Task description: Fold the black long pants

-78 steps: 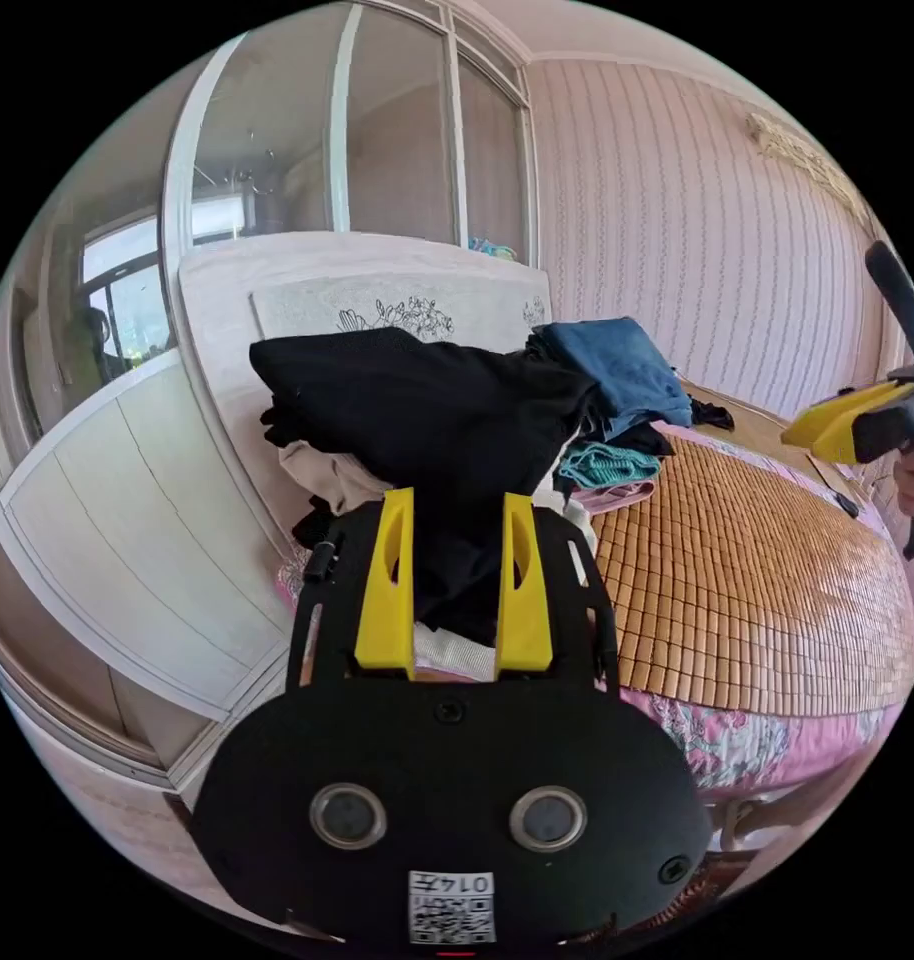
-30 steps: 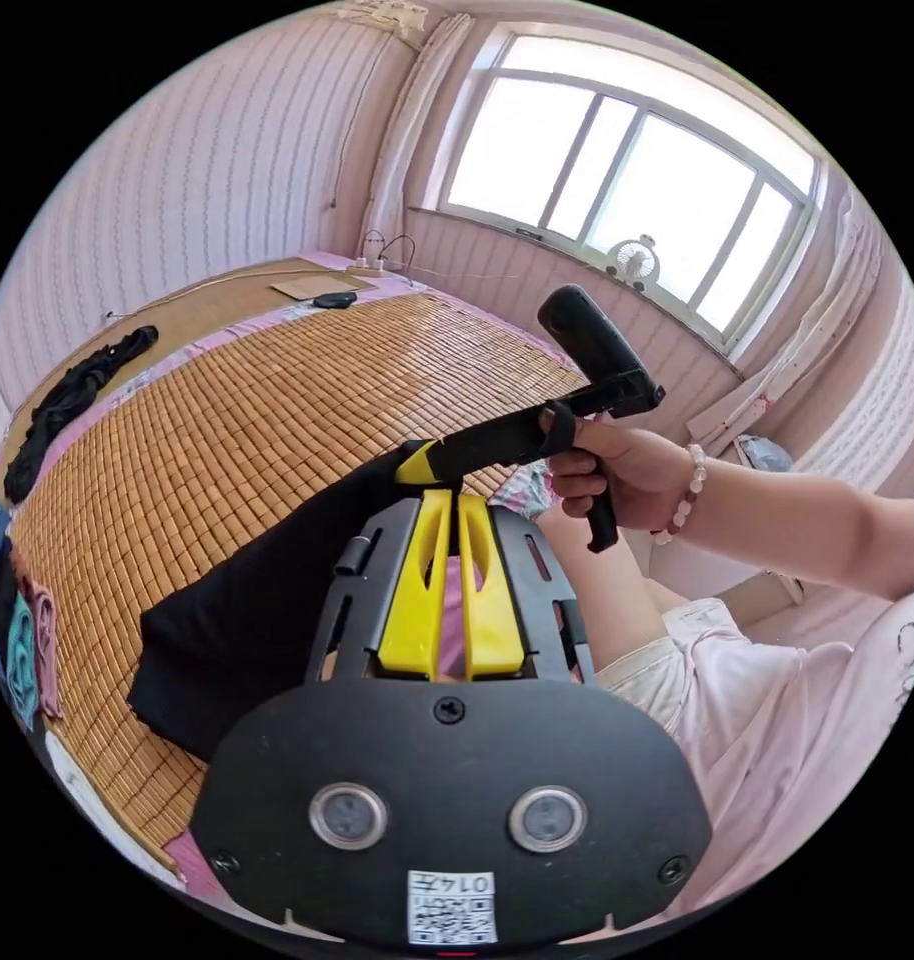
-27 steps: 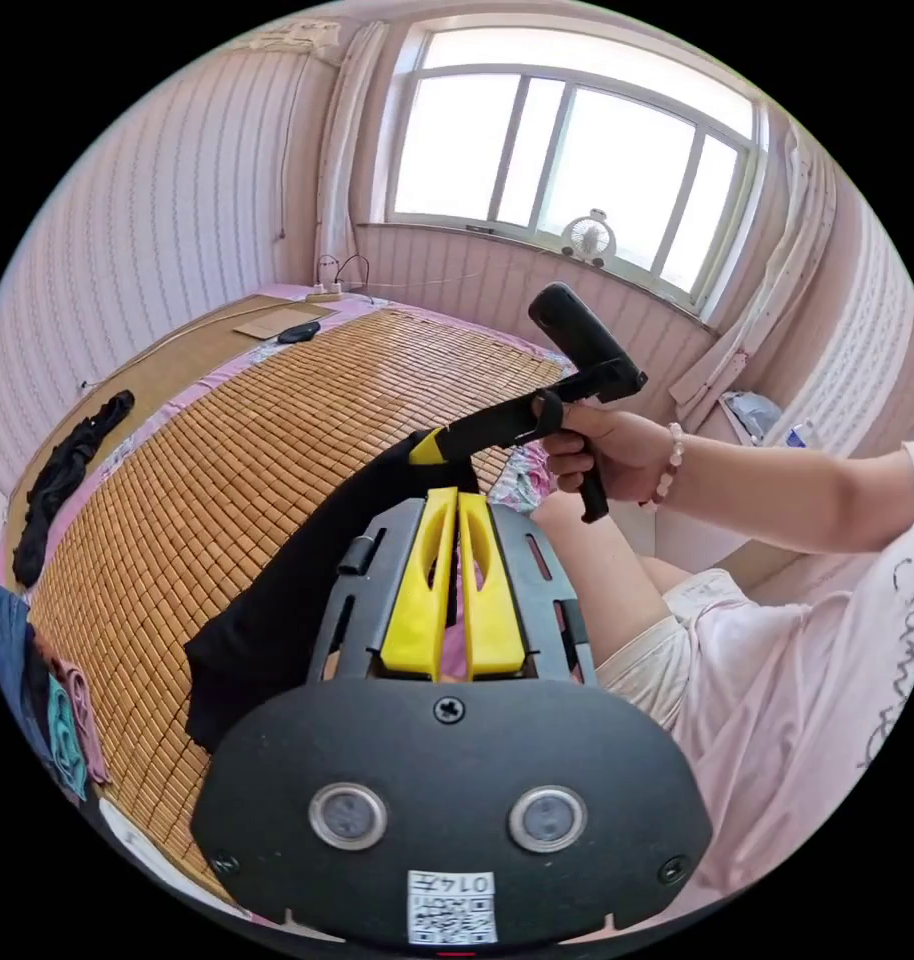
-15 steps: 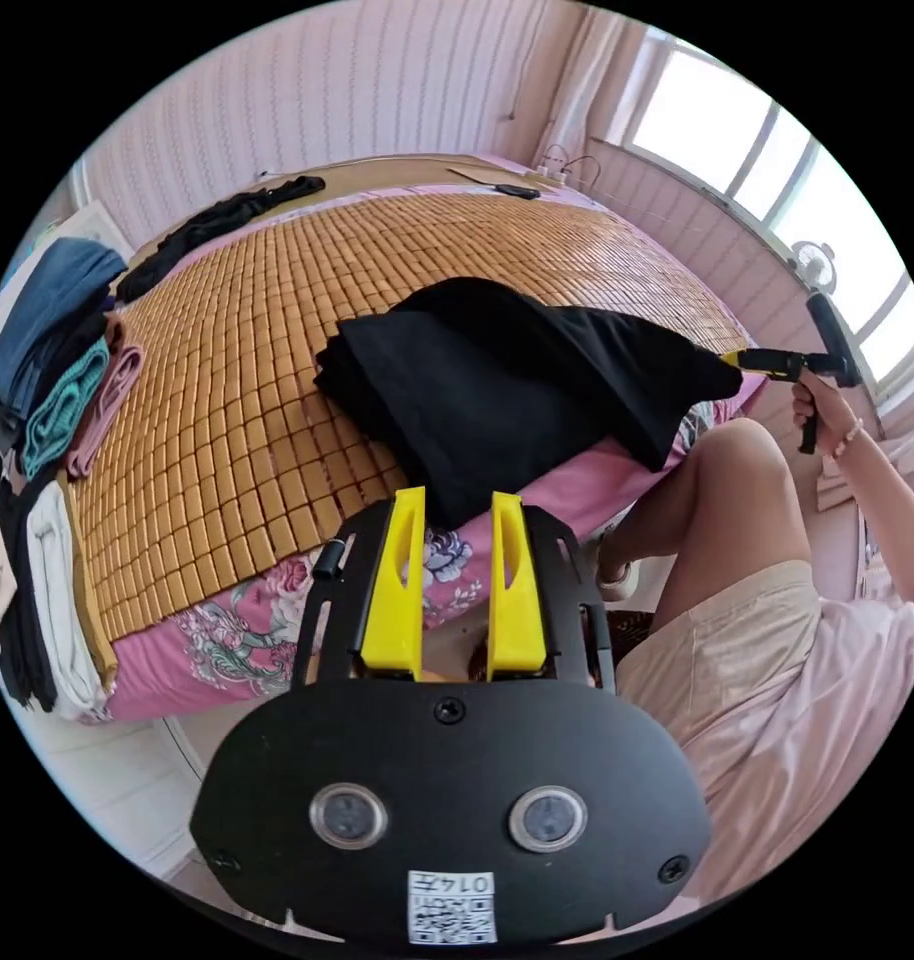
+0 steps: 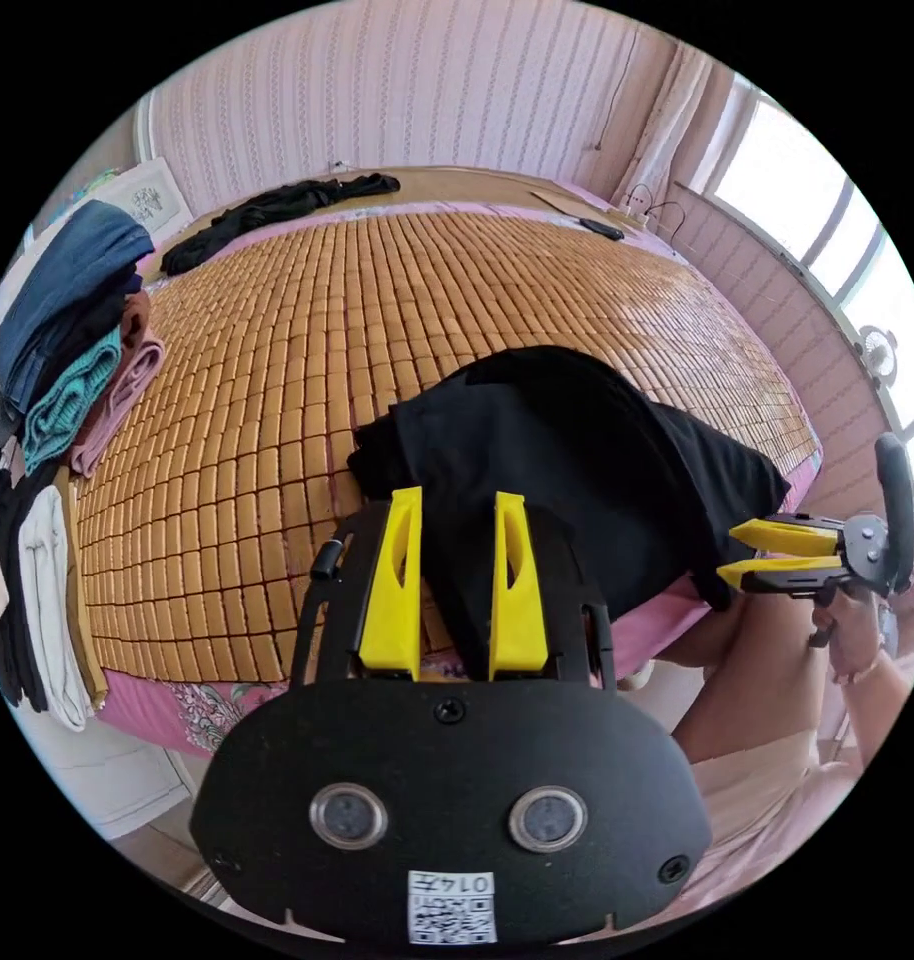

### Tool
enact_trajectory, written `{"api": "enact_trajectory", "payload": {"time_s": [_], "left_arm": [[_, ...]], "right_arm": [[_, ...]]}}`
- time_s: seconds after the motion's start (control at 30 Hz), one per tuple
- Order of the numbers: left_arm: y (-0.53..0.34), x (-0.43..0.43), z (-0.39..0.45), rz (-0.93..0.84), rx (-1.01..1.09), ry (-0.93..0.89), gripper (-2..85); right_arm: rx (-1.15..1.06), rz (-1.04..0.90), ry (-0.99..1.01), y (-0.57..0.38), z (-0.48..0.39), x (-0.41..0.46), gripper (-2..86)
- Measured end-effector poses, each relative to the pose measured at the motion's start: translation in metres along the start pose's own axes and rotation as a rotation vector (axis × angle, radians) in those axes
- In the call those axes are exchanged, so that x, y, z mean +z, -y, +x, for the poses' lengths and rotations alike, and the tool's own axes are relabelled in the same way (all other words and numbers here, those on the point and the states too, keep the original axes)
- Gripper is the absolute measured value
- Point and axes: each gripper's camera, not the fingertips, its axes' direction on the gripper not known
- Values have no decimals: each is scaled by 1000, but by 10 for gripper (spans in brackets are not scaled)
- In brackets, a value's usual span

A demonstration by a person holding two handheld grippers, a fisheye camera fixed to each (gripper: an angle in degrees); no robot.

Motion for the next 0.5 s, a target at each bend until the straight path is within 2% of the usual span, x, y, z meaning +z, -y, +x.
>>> {"api": "enact_trajectory", "payload": {"time_s": [0.07,0.2,0.37,0.5], "left_arm": [[-5,16,4,-18,47,36,87],[-13,10,7,27,107,26,15],[-24,-33,-13,165,102,-97,-4],[-28,-72,-21,290,158,-130,-6]], "right_arm": [[4,-106,-49,9,7,16,101],[-55,-91,-12,3,25,-4,35],[47,214,207,-38,103,-99,14],[103,358,252,-57,150,-156,11]]}}
